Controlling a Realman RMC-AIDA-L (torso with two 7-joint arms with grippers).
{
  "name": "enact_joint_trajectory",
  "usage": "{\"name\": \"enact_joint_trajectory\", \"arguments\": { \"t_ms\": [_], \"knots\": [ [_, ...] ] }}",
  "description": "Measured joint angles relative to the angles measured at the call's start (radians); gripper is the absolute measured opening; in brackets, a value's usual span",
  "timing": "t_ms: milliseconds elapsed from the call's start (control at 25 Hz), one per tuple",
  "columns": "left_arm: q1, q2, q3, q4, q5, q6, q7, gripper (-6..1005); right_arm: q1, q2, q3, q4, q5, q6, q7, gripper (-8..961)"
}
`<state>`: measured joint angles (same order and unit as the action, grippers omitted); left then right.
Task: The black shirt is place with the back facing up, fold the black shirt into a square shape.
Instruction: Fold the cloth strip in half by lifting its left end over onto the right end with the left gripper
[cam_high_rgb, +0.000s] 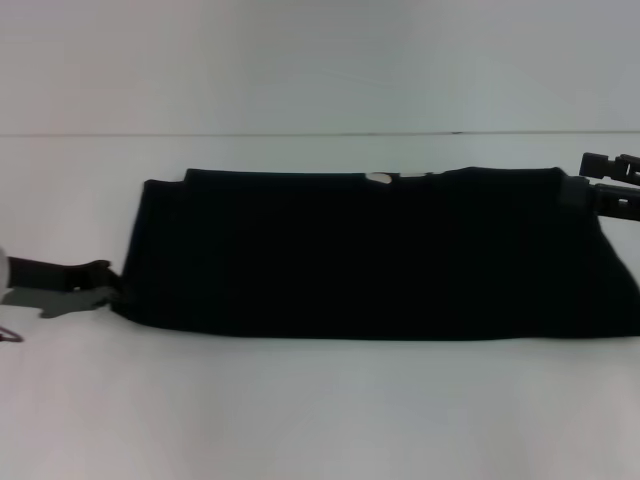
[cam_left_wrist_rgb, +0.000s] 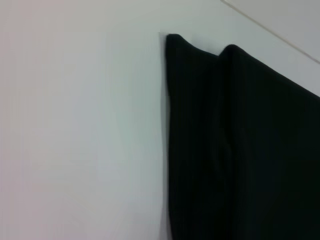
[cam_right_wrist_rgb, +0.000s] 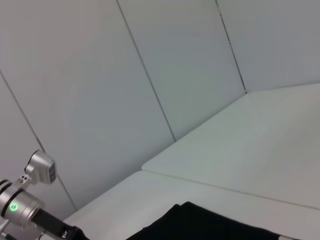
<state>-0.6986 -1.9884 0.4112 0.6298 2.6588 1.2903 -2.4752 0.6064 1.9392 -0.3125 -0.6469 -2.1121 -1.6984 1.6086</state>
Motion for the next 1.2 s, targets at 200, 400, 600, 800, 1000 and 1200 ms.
{"name": "enact_joint_trajectory", "arguments": {
  "t_ms": [200,400,600,800,1000,1200],
  "knots": [
    [0.064,0.005,-0.020,0.091,-0.001,0.020,0.000,33,0.006,0.006,-0.001,0.019,0.027,0.020,0.019,901],
    [0.126,0.029,-0.103,0.193,0.001,0.060,0.009,35,0.013,0.023,0.000,0.025,0.042,0.053,0.026,900],
    [0.112,0.058,-0.207,0.216,-0.050,0.185,0.064,37,0.012,0.039,0.000,0.026,0.060,0.077,0.024,900],
    [-0.002,0.062,-0.138,0.156,-0.331,0.345,0.102,39,-0.014,0.040,0.002,0.026,0.092,0.072,0.003,901],
    [-0.192,-0.036,0.080,0.051,-0.474,0.268,0.132,41,-0.082,0.020,0.003,0.019,0.169,0.021,-0.013,901],
    [-0.312,-0.175,0.220,-0.117,-0.510,-0.008,0.198,43,-0.155,-0.019,0.006,0.015,0.248,-0.006,-0.012,901]
  ]
}}
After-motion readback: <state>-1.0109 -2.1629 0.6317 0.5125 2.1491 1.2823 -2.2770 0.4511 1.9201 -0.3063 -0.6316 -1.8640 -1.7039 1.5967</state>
